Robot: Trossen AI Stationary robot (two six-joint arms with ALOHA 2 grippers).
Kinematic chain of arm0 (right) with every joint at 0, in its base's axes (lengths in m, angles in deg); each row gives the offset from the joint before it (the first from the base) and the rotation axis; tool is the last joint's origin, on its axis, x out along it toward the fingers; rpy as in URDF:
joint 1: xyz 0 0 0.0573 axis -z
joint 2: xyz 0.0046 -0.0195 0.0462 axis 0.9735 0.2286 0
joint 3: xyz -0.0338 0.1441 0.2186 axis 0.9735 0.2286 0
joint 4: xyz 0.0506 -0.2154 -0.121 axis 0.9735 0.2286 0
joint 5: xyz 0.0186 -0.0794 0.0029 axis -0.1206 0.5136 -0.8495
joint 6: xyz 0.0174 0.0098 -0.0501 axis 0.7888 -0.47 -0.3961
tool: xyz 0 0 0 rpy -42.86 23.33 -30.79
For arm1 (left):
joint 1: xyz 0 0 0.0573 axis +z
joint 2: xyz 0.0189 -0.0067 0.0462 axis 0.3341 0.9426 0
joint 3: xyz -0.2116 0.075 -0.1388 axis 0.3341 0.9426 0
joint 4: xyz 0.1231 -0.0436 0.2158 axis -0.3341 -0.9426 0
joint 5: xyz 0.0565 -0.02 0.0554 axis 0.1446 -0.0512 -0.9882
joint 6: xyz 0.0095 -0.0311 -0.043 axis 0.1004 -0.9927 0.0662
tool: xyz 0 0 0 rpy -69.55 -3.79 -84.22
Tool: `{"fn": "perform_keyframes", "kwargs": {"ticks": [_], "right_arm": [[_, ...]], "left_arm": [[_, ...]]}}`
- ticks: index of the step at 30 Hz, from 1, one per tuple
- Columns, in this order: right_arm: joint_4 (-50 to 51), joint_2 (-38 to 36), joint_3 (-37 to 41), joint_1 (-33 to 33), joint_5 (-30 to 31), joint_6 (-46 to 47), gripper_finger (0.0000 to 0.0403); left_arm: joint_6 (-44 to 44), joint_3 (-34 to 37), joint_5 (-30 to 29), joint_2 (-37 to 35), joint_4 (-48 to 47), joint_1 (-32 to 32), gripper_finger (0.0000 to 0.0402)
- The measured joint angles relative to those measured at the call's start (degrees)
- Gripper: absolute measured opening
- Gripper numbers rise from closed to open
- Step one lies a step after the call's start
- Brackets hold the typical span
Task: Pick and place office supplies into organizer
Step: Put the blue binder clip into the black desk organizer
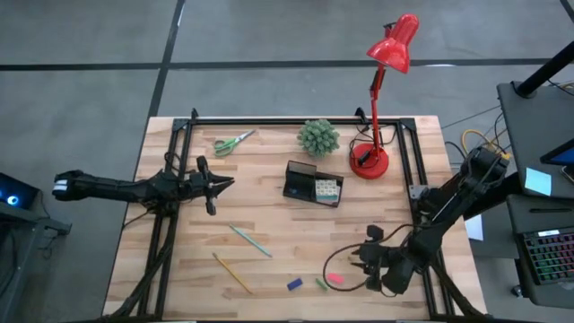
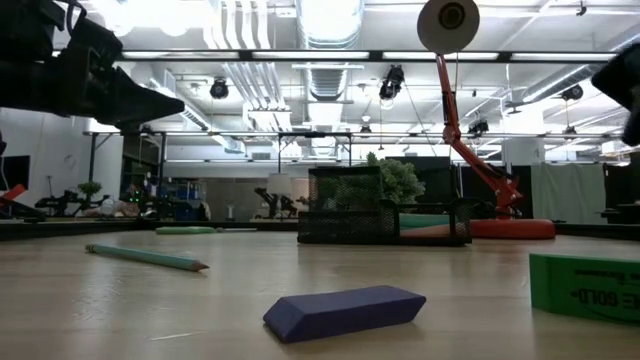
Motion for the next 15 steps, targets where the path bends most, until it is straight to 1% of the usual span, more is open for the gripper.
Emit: {"fn": "perform_keyframes", "kwargs": {"ticks": [6, 9, 15], "right_arm": [[2.34, 3.16, 0.03, 0.68, -1.3, 6.7, 0.0193], [2.47, 4.52, 0.05, 0.77, -1.95, 7.23, 0.0218], [2.94, 7.18, 0.05, 1.26, -2.04, 6.74, 0.0242]], "left_arm": [[0.0, 0.03, 0.01, 1.4, -1.26, -0.01, 0.0026], [0.0, 0.04, 0.05, 2.21, -1.25, 0.0, 0.0026], [0.0, 0.06, 0.05, 3.26, -1.25, -0.02, 0.0026]]}}
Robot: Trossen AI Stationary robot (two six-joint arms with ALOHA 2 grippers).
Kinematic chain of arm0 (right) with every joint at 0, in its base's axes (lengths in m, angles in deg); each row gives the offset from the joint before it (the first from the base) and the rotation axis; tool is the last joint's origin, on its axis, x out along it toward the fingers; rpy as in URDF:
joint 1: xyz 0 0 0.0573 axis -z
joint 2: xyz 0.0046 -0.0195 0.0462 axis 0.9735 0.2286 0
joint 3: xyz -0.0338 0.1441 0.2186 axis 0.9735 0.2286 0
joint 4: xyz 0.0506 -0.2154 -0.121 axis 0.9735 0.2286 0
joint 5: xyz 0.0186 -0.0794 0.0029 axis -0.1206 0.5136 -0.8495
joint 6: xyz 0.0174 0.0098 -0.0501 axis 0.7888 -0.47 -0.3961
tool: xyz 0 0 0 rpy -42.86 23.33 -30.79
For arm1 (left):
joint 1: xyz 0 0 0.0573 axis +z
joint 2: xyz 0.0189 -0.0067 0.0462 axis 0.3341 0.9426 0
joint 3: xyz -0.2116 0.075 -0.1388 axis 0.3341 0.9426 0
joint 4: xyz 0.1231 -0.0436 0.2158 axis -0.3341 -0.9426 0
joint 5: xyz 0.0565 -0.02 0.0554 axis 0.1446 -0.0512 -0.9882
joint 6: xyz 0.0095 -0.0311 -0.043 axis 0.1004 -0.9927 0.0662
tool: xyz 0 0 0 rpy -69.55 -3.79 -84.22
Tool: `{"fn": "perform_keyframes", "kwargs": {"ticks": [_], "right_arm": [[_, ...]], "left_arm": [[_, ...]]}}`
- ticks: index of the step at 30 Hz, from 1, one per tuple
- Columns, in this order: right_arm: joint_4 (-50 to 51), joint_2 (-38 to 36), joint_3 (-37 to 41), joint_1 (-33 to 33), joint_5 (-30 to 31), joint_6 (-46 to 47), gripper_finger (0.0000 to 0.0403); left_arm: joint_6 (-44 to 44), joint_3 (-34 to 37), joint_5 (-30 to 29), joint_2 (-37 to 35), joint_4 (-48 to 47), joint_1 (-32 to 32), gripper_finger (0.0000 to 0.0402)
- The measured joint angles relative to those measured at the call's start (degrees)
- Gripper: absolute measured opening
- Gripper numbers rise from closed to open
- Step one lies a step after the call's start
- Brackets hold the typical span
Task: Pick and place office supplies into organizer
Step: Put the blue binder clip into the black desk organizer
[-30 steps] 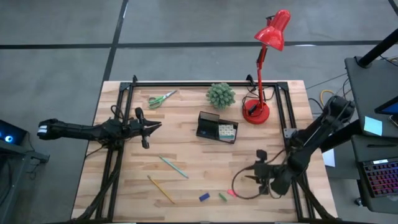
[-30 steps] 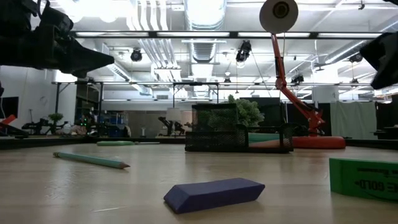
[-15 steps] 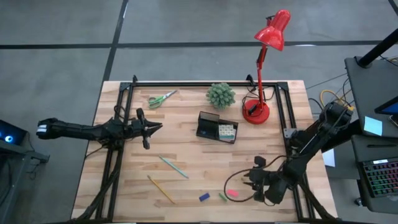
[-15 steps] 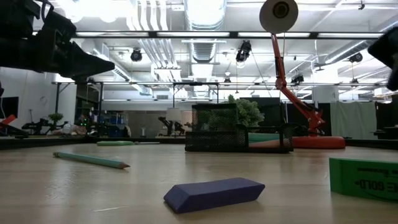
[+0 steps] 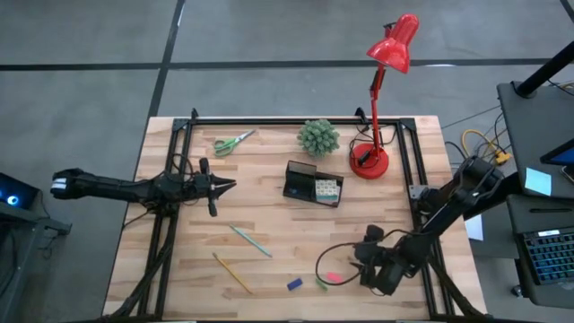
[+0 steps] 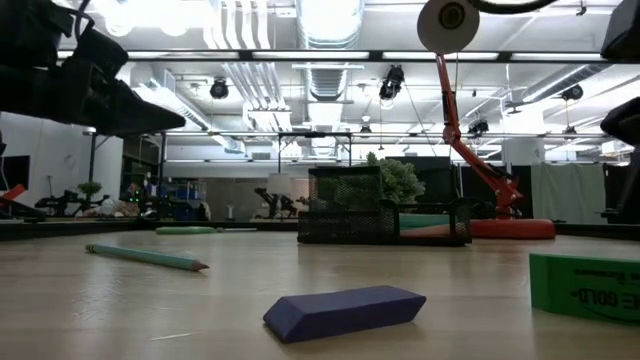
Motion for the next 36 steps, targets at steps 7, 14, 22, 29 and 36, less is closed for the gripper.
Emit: {"fn": "perform_keyframes", "kwargs": {"ticks": [7, 14, 22, 29, 36], "right_arm": [[-0.32, 1.56, 0.0, 0.05, -0.44, 0.26, 0.0245], [-0.44, 5.01, 0.0, 0.55, -0.57, 2.78, 0.0237], [-0.74, 6.02, -0.02, 1.17, -0.6, 5.65, 0.0232], [-0.79, 5.8, -0.04, 1.27, -1.2, 5.75, 0.0209], [-0.78, 5.72, -0.04, 1.65, -2.68, 6.01, 0.0171]], "left_arm": [[-0.04, 0.0, 0.02, 0.58, 0.06, 0.01, 0.0026], [-0.06, 0.0, 0.0, 0.55, 0.08, 0.01, 0.0026], [-0.06, 0.0, 0.0, 0.55, 0.11, 0.01, 0.0026], [-0.1, 0.0, 0.01, 0.55, 0.11, 0.0, 0.0026], [-0.11, 0.0, 0.01, 0.55, 0.11, 0.02, 0.0026]]}}
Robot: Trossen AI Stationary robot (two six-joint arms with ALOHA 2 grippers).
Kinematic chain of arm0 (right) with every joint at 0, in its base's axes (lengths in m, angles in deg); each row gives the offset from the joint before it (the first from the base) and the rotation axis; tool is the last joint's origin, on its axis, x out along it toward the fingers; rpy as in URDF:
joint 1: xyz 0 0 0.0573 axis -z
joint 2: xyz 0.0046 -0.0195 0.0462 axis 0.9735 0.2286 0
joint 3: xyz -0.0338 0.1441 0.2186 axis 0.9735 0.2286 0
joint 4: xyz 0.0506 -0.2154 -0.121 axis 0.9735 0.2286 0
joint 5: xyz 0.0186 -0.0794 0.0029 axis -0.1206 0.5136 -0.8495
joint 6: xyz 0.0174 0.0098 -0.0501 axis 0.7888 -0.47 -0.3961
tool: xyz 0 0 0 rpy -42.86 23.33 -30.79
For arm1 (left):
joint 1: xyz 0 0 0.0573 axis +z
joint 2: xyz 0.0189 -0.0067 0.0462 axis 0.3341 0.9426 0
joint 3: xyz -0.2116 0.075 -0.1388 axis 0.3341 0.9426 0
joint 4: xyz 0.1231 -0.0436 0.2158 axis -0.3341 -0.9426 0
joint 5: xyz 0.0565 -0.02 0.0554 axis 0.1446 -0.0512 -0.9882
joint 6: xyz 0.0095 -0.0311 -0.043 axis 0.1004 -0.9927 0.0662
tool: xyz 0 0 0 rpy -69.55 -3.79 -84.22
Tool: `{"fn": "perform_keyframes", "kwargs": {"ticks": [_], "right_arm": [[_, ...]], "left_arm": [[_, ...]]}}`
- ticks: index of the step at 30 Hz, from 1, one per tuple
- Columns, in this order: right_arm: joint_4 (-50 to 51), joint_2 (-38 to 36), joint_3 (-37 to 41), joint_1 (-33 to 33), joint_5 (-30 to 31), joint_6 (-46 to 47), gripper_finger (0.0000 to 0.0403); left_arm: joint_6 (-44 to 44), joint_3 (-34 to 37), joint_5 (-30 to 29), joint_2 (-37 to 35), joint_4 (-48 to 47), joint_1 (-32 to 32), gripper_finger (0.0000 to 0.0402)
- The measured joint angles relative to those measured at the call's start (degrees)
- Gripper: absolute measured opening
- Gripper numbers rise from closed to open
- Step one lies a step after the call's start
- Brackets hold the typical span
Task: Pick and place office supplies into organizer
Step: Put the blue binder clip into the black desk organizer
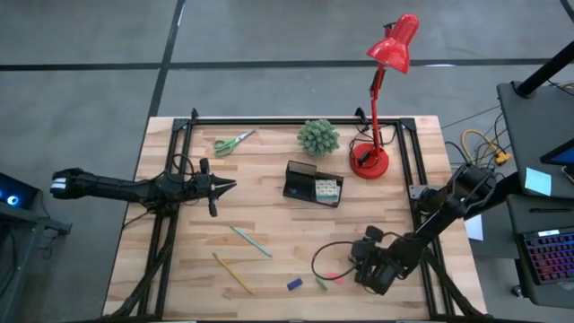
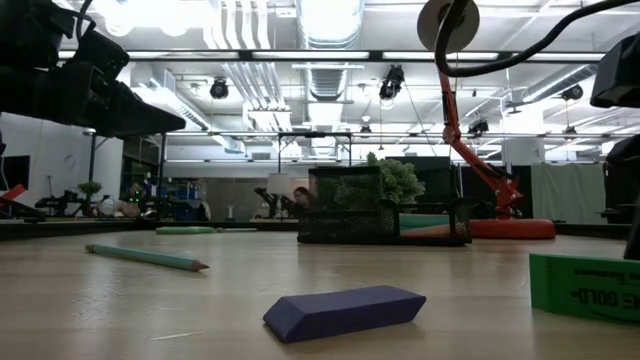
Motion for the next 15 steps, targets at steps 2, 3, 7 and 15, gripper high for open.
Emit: {"fn": "perform_keyframes", "kwargs": {"ticks": [2, 3, 7, 15], "right_arm": [[0.04, -0.09, 0.0, 0.35, -0.91, -0.04, 0.0157], [0.04, -0.1, 0.0, 0.47, -1.19, -0.08, 0.015], [-0.2, -0.16, -0.04, 0.8, -2.25, -1.63, 0.0121], [-1.39, -0.13, -0.02, 0.84, -4.08, -3.64, 0.0062]], "left_arm": [[0.0, 0.0, 0.0, 0.0, 0.0, 0.0, 0.0026], [-0.02, 0.0, -0.01, 0.0, 0.0, -0.01, 0.0026], [-0.09, 0.0, -0.01, 0.0, 0.0, 0.0, 0.0026], [-0.09, 0.0, 0.0, 0.0, 0.0, 0.0, 0.0026]]}}
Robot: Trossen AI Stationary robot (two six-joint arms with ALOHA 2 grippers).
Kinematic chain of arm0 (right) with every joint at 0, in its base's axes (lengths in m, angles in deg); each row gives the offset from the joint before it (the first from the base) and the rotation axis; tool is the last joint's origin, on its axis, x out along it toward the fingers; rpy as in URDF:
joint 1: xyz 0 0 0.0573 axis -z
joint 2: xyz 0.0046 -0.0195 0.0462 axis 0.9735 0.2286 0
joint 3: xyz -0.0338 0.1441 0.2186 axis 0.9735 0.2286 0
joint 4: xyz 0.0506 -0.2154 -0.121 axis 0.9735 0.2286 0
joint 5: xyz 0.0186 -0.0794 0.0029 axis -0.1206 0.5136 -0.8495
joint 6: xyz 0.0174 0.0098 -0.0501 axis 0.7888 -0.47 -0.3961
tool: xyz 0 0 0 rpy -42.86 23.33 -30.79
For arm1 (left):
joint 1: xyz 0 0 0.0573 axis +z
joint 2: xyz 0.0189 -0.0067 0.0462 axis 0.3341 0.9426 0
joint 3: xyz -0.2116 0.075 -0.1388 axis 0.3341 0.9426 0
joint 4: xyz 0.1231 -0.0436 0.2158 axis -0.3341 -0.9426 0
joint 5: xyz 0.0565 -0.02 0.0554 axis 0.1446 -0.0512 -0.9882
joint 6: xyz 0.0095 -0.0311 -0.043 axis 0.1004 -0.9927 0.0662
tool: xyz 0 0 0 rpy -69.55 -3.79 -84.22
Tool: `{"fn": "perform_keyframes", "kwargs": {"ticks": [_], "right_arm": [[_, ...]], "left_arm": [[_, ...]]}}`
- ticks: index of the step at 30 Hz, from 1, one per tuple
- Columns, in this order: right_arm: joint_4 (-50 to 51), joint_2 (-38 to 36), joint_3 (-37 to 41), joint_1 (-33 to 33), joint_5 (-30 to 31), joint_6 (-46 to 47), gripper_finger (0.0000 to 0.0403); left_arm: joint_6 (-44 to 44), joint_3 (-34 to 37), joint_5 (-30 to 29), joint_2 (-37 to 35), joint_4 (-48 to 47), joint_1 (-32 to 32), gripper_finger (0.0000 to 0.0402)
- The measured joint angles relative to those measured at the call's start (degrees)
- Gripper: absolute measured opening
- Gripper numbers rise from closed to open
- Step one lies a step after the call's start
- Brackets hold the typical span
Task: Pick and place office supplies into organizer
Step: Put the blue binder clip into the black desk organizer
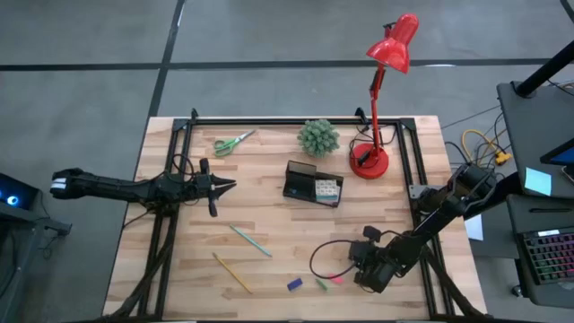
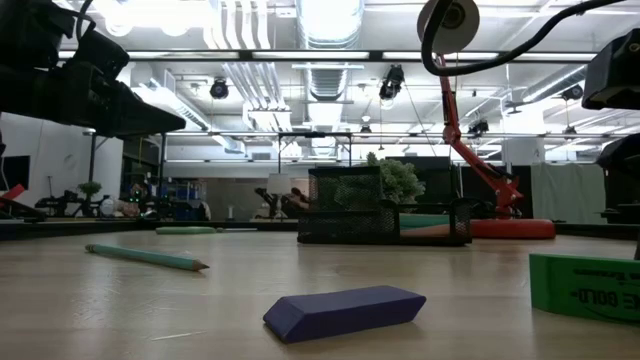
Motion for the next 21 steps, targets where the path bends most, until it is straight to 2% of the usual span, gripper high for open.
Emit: {"fn": "perform_keyframes", "kwargs": {"ticks": [9, 21], "right_arm": [[-0.74, -0.2, 0.02, -0.02, -0.66, -3.26, 0.0013], [-1.26, -1.03, 0.15, 1.92, -1.3, -5.17, 0.0009]], "left_arm": [[-1.36, 0.0, -0.01, 0.0, -0.02, -0.01, 0.0026], [-1.36, 0.0, 0.01, 0.0, -0.03, 0.0, 0.0026]]}}
